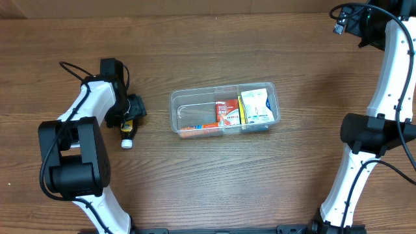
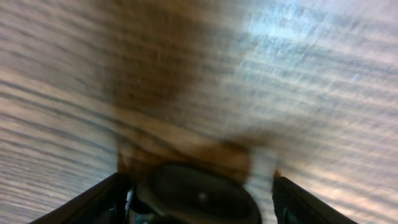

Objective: Pack container
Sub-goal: 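Grasp the dark bottle with the left gripper and lift it, then carry the dark bottle into the container's left end and release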

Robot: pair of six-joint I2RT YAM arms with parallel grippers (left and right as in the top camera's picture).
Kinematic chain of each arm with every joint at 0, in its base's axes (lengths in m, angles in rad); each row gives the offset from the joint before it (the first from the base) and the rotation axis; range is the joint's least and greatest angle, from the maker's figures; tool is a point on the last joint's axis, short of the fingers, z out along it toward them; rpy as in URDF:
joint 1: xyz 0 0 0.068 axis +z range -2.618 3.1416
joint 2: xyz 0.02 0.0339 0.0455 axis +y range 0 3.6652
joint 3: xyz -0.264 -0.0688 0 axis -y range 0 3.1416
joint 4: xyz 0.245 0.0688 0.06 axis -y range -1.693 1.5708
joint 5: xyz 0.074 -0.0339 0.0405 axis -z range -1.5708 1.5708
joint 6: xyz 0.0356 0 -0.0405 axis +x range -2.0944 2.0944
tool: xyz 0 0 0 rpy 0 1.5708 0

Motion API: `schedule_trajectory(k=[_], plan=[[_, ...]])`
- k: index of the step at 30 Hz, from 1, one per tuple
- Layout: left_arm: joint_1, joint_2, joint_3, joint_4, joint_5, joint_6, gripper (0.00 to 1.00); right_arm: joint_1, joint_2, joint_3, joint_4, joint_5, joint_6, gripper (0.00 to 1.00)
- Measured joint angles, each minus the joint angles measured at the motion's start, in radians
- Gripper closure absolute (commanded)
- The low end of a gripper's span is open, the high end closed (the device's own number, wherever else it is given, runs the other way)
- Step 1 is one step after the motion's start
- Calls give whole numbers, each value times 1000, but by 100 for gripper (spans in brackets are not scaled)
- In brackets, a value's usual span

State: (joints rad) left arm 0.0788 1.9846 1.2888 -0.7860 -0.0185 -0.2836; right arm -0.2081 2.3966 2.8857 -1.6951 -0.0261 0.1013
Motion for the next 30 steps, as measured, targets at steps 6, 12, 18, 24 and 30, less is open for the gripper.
schedule_trajectory(k=[6,12,18,24,30], plan=[[0,0,-1,-2,0,33,53,0,0,0,0,0,0,0],[0,0,7,-49,5,33,55,0,0,0,0,0,-1,0],[0,7,143,-238,13,52,57,0,0,0,0,0,0,0],[0,7,412,-411,45,94,56,0,0,0,-1,0,0,0],[-54,7,604,-483,89,203,62,0,0,0,0,0,0,0]])
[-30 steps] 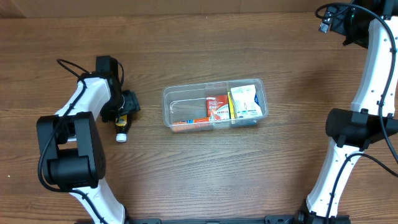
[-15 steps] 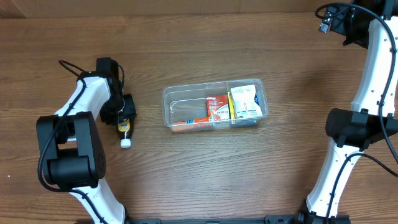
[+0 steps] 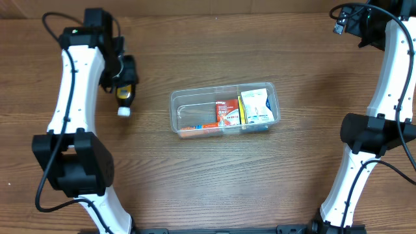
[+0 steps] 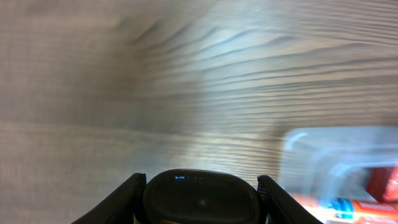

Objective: Pack container
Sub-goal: 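Carry the dark bottle into the container's left end and release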

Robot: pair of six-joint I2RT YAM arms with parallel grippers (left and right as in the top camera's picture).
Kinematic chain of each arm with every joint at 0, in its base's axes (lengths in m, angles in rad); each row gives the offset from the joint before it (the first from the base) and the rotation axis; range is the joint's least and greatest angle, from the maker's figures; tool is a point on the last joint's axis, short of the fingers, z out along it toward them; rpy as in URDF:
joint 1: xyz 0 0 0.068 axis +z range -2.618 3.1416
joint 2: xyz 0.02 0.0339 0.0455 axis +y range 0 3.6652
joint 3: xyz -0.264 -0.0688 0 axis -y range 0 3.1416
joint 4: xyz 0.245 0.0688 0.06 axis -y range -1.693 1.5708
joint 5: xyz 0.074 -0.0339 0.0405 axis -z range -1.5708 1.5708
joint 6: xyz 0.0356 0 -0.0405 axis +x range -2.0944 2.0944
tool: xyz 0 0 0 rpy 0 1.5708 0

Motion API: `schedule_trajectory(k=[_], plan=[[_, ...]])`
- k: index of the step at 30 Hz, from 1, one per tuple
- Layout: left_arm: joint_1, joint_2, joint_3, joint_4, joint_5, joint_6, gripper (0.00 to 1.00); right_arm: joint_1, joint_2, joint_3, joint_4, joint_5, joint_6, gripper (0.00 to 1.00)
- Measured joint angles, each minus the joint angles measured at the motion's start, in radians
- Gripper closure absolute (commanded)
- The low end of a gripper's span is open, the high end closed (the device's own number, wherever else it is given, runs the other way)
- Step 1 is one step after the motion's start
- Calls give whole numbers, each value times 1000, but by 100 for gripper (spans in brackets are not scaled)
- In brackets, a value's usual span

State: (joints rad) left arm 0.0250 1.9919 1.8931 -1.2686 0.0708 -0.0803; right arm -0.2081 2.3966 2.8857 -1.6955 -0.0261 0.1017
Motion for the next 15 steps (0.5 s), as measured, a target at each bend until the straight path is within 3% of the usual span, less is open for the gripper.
schedule_trajectory(k=[4,15], plan=[[-135,0,72,6,5,100,57,0,0,0,0,0,0,0],[-547,0,91,50,-85,389,59,0,0,0,0,0,0,0]])
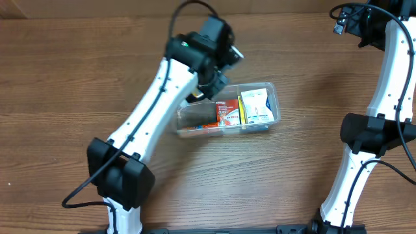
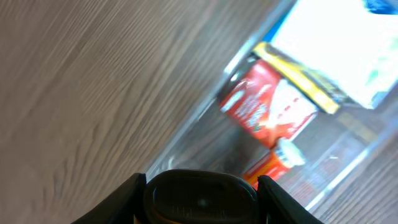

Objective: Pack container
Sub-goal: 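Carry the dark bottle into the container's left end and release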

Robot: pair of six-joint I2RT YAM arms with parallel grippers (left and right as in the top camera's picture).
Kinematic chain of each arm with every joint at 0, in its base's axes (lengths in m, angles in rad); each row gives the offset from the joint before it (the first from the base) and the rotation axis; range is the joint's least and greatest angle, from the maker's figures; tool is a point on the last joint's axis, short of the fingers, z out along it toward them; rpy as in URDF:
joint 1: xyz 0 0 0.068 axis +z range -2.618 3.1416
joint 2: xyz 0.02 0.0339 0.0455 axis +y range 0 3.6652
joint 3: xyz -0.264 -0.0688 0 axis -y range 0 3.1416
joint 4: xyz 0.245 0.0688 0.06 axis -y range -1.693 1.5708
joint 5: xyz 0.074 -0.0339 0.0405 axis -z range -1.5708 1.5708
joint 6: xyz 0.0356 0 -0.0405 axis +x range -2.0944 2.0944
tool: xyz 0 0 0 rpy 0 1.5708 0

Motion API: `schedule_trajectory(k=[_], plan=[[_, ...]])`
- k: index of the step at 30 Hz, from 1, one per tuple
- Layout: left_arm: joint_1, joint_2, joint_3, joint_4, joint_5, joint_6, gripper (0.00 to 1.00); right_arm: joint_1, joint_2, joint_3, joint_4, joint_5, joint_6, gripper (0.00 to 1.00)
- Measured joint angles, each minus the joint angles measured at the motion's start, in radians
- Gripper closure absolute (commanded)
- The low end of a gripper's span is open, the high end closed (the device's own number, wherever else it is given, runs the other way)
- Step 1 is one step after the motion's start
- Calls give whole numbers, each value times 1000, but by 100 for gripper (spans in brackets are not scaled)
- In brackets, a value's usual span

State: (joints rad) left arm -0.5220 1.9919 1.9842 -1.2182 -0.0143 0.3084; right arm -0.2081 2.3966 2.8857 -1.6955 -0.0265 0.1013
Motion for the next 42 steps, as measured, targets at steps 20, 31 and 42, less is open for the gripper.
schedule_trajectory(k=[20,31,42], plan=[[-39,5,-391,298,-13,438,56,0,0,0,0,0,0,0],[-18,5,-419,328,-19,488,36,0,0,0,0,0,0,0],[-18,5,-420,333,-21,489,32,0,0,0,0,0,0,0]])
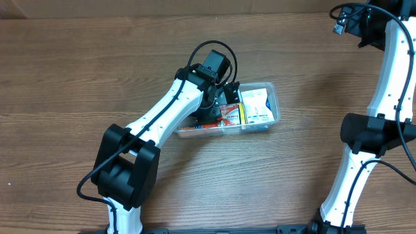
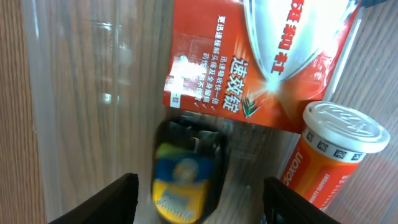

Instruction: Pack container

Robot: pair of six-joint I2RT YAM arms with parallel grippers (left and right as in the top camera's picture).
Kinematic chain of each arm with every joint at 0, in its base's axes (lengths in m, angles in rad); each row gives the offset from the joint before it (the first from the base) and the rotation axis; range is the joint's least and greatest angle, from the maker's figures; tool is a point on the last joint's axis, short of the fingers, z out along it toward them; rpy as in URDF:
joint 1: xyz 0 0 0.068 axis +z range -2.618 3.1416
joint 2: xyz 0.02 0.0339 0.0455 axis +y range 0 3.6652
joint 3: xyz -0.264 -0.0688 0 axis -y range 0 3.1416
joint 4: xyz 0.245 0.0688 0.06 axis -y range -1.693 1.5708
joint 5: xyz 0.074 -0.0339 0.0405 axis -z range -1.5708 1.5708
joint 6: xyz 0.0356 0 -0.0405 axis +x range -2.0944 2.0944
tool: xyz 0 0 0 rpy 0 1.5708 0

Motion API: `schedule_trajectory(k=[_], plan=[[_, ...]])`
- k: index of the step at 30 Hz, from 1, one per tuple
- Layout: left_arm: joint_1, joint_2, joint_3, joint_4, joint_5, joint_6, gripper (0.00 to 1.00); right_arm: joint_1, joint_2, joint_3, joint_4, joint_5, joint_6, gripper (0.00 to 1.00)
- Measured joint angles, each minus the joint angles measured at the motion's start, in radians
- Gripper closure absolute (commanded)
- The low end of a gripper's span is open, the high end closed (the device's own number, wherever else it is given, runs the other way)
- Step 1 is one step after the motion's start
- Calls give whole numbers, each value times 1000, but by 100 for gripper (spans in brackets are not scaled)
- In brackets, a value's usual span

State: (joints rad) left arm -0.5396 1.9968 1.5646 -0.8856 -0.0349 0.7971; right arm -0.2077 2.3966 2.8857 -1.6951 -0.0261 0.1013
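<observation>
The clear plastic container (image 1: 273, 108) lies mid-table; its wall (image 2: 37, 93) shows in the left wrist view. My left gripper (image 1: 212, 108) hangs inside its left half, open (image 2: 200, 190). A dark bottle with a yellow and blue label (image 2: 186, 177) lies blurred below, between the spread fingers and apart from both. Beside it are a red sachet (image 2: 261, 56) and an orange tube with a white cap (image 2: 329, 155). My right gripper (image 1: 343, 19) stays raised at the far right corner; its jaws cannot be made out.
A white packet (image 1: 258, 104) and a yellow strip (image 1: 242, 108) fill the container's right half. The left arm (image 1: 162, 123) crosses the table from the front left. The right arm's base (image 1: 364, 133) stands at the right edge.
My left gripper has moved from the container's back left rim down into its left half. Its fingers have opened and the bottle now lies loose in the container.
My left gripper was low at the left of the table around the bottle. Then it held the bottle raised at the far left, then over the container's rim. Now the bottle is in the container, let go. The right arm has not moved.
</observation>
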Motion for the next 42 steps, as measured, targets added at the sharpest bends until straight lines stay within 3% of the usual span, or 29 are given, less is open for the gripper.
schedule_trajectory(k=[4,8,12,16,20,25,31,37,42], plan=[[0,0,0,18,0,-2,23,0,0,0,0,0,0,0],[0,0,3,24,-9,-32,0,0,0,0,0,0,0,0],[-5,0,97,-41,-35,-162,0,0,0,0,0,0,0,0],[-4,-1,319,-227,-112,-335,0,0,0,0,0,0,-1,0],[-3,-23,503,-414,-153,-437,0,0,0,0,0,0,0,0],[-3,-93,637,-517,-165,-571,0,0,0,0,0,0,0,0],[-3,-166,663,-536,-177,-623,0,0,0,0,0,0,0,0],[-3,-166,664,-756,-220,-642,0,0,0,0,0,0,0,0],[7,-166,664,-779,-241,-669,0,0,0,0,0,0,0,0]])
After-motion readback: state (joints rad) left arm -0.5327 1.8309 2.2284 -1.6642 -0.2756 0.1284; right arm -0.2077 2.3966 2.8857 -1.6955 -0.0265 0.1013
